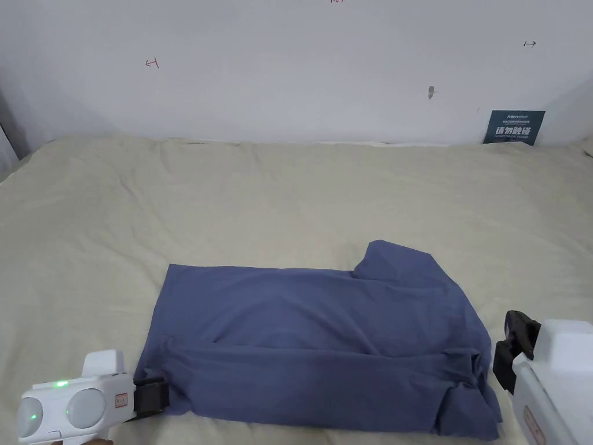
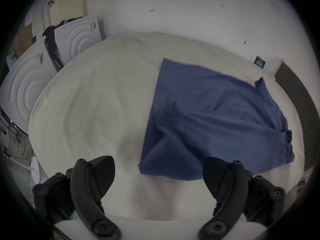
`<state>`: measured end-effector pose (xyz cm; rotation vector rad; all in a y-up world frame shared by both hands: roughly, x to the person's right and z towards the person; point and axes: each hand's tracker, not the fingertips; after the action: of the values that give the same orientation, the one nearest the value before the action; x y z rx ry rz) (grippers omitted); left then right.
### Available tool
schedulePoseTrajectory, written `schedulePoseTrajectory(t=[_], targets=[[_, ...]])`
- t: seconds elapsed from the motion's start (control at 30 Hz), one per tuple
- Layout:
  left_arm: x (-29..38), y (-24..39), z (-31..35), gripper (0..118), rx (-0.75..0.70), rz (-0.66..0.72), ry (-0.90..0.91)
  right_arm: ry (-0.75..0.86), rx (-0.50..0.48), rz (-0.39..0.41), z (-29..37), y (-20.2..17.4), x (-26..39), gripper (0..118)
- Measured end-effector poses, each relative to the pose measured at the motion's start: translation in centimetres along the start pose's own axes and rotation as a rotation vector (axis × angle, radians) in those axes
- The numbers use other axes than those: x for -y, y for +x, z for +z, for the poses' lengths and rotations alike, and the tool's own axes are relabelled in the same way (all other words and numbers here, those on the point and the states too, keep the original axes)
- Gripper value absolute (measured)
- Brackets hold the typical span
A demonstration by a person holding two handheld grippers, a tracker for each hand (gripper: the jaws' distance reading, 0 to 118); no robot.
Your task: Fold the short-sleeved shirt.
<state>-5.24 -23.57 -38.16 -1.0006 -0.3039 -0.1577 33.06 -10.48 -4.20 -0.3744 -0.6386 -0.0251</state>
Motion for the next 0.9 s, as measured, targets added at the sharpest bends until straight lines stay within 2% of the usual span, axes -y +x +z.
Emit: schedulePoseTrajectory(t=[0.07,0.1,0.2,0.27,0.33,0.4,0.5,0.53,0.57,0.6,0.63,0.8,0.83,0.9], targets=[[0.3,-0.3,-1.4,100,0.003,0.001,-0.017,-0.018,0.003,-0.005,-0.6,0.0,0.3,2],[0.5,-0.3,-1.9,92,0.001,-0.010,-0.022,-0.026,0.006,-0.003,-0.8,0.0,0.4,2],[1.2,0.0,-2.8,47,0.008,-0.037,-0.056,-0.056,0.007,-0.005,-1.5,0.1,1.0,2],[1.4,0.6,-2.3,35,0.013,-0.026,-0.022,-0.078,0.007,-0.009,-1.9,0.1,1.4,2],[1.3,0.8,-2.2,7,0.086,-0.032,-0.016,-0.104,0.010,-0.020,-2.4,0.4,2.0,3],[1.2,1.4,-1.9,7,0.048,-0.037,-0.020,-0.154,0.005,-0.041,-3.0,0.9,2.7,12],[1.0,1.4,-0.4,7,0.048,-0.051,0.035,-0.281,-0.008,-0.080,-4.6,2.0,4.4,56],[0.8,1.3,0.2,7,0.058,-0.050,0.045,-0.324,-0.008,-0.096,-5.3,2.4,5.3,78],[0.6,1.2,0.8,7,0.073,-0.045,0.065,-0.379,-0.008,-0.108,-6.1,2.7,6.1,94],[0.4,1.0,1.2,7,0.078,-0.035,0.074,-0.423,-0.009,-0.111,-6.8,2.8,6.9,105],[0.2,0.9,1.7,7,0.084,-0.032,0.079,-0.455,-0.010,-0.131,-7.6,3.0,7.9,110],[-0.4,0.8,2.8,7,0.094,-0.035,0.100,-0.580,-0.033,-0.155,-10.6,3.5,11.9,108],[-0.4,0.8,2.7,7,0.095,-0.033,0.098,-0.587,-0.035,-0.157,-11.0,3.5,12.4,103],[-0.4,0.9,2.6,7,0.092,-0.029,0.093,-0.616,-0.067,-0.180,-11.6,3.6,13.2,80]])
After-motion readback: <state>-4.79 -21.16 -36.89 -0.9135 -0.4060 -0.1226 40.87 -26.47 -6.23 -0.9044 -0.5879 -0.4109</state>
